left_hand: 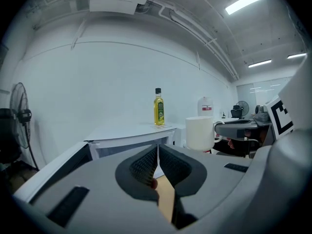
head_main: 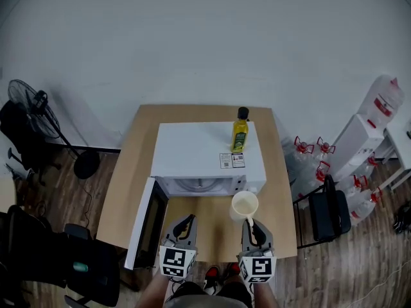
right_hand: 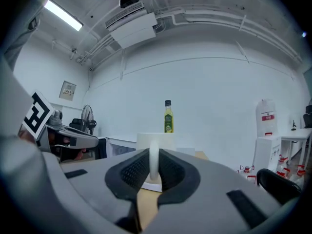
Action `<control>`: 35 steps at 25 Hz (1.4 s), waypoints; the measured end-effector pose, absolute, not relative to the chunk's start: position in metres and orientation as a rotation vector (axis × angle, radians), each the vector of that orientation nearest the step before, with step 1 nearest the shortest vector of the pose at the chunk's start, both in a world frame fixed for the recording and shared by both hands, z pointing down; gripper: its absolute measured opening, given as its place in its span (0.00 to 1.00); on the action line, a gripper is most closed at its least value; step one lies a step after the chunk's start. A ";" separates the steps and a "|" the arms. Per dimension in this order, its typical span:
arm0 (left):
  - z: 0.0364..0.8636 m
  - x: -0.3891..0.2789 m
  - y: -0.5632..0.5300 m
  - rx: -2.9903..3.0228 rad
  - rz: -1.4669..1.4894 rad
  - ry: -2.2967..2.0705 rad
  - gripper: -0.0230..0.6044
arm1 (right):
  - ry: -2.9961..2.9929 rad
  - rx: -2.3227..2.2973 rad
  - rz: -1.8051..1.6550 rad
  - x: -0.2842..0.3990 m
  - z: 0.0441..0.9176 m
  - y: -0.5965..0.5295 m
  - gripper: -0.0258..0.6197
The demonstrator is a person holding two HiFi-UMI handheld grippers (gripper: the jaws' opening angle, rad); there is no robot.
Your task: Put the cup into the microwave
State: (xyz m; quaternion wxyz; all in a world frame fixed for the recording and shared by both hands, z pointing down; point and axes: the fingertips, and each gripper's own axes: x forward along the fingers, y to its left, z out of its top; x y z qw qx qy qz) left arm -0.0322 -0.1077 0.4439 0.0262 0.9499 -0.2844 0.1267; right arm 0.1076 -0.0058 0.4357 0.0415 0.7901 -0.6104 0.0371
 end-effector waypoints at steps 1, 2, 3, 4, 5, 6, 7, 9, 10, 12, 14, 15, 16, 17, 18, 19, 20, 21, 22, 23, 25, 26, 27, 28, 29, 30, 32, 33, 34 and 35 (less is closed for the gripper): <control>0.444 -0.038 -0.109 2.927 0.393 -0.899 0.09 | -1.894 2.405 0.109 0.102 0.435 -0.010 0.11; 0.445 -0.044 -0.110 2.916 0.396 -0.919 0.09 | -1.919 2.389 0.103 0.097 0.434 -0.014 0.11; 0.446 -0.050 -0.112 2.905 0.399 -0.942 0.09 | -1.943 2.373 0.098 0.093 0.434 -0.019 0.11; 0.445 -0.055 -0.115 2.895 0.401 -0.968 0.09 | -1.965 2.356 0.096 0.088 0.434 -0.024 0.11; 0.445 -0.060 -0.118 2.886 0.398 -0.995 0.09 | -1.986 2.339 0.099 0.084 0.435 -0.030 0.11; 0.443 -0.065 -0.121 2.879 0.394 -1.021 0.09 | -2.005 2.324 0.109 0.080 0.437 -0.036 0.11; 0.443 -0.069 -0.124 2.870 0.392 -1.044 0.09 | -2.023 2.310 0.120 0.077 0.440 -0.041 0.11; 0.446 -0.077 -0.130 2.848 0.401 -1.089 0.09 | -2.063 2.275 0.135 0.070 0.446 -0.053 0.11; 0.449 -0.081 -0.133 2.835 0.409 -1.112 0.09 | -2.083 2.255 0.138 0.067 0.450 -0.059 0.11; 0.454 -0.088 -0.138 2.810 0.422 -1.154 0.09 | -2.116 2.214 0.149 0.061 0.458 -0.070 0.11; 0.460 -0.092 -0.143 2.785 0.427 -1.191 0.09 | -2.144 2.176 0.169 0.058 0.468 -0.082 0.11; 0.463 -0.092 -0.145 2.774 0.428 -1.207 0.09 | -2.158 2.156 0.177 0.057 0.473 -0.088 0.11; 0.466 -0.093 -0.147 2.762 0.433 -1.219 0.09 | -2.171 2.136 0.183 0.055 0.479 -0.093 0.11; 0.470 -0.094 -0.148 2.748 0.443 -1.228 0.09 | -2.184 2.114 0.188 0.053 0.485 -0.097 0.11; 0.475 -0.094 -0.150 2.733 0.454 -1.237 0.09 | -2.195 2.092 0.192 0.052 0.491 -0.102 0.11; 0.479 -0.094 -0.152 2.721 0.463 -1.246 0.09 | -2.206 2.073 0.197 0.051 0.497 -0.106 0.11; 0.482 -0.094 -0.154 2.711 0.468 -1.254 0.09 | -2.214 2.056 0.202 0.051 0.502 -0.111 0.11; 0.486 -0.093 -0.157 2.702 0.472 -1.261 0.09 | -2.221 2.042 0.208 0.051 0.508 -0.116 0.11; 0.490 -0.092 -0.159 2.693 0.477 -1.266 0.09 | -2.228 2.029 0.215 0.051 0.513 -0.120 0.11; 0.494 -0.091 -0.161 2.685 0.482 -1.271 0.09 | -2.235 2.016 0.219 0.052 0.518 -0.125 0.11; 0.501 -0.090 -0.163 2.666 0.494 -1.282 0.09 | -2.249 1.990 0.220 0.053 0.527 -0.132 0.11; 0.505 -0.090 -0.164 2.656 0.499 -1.289 0.09 | -2.252 1.981 0.220 0.055 0.531 -0.135 0.11; 0.508 -0.089 -0.165 2.645 0.503 -1.296 0.09 | -2.251 1.977 0.223 0.057 0.535 -0.139 0.11; 0.511 -0.089 -0.167 2.636 0.505 -1.304 0.09 | -2.248 1.974 0.228 0.060 0.540 -0.142 0.11; 0.513 -0.089 -0.169 2.626 0.508 -1.313 0.09 | -2.246 1.969 0.232 0.062 0.543 -0.146 0.11; 0.516 -0.089 -0.171 2.618 0.512 -1.321 0.09 | -2.247 1.963 0.234 0.064 0.546 -0.150 0.11; 0.520 -0.088 -0.176 2.602 0.520 -1.336 0.09 | -2.251 1.947 0.230 0.067 0.552 -0.158 0.11; 0.522 -0.088 -0.178 2.596 0.521 -1.341 0.09 | -2.254 1.939 0.224 0.068 0.554 -0.161 0.11; 0.523 -0.087 -0.180 2.589 0.520 -1.347 0.09 | -2.260 1.931 0.218 0.069 0.556 -0.165 0.11; 0.524 -0.087 -0.182 2.583 0.519 -1.353 0.09 | -2.266 1.923 0.214 0.069 0.559 -0.169 0.11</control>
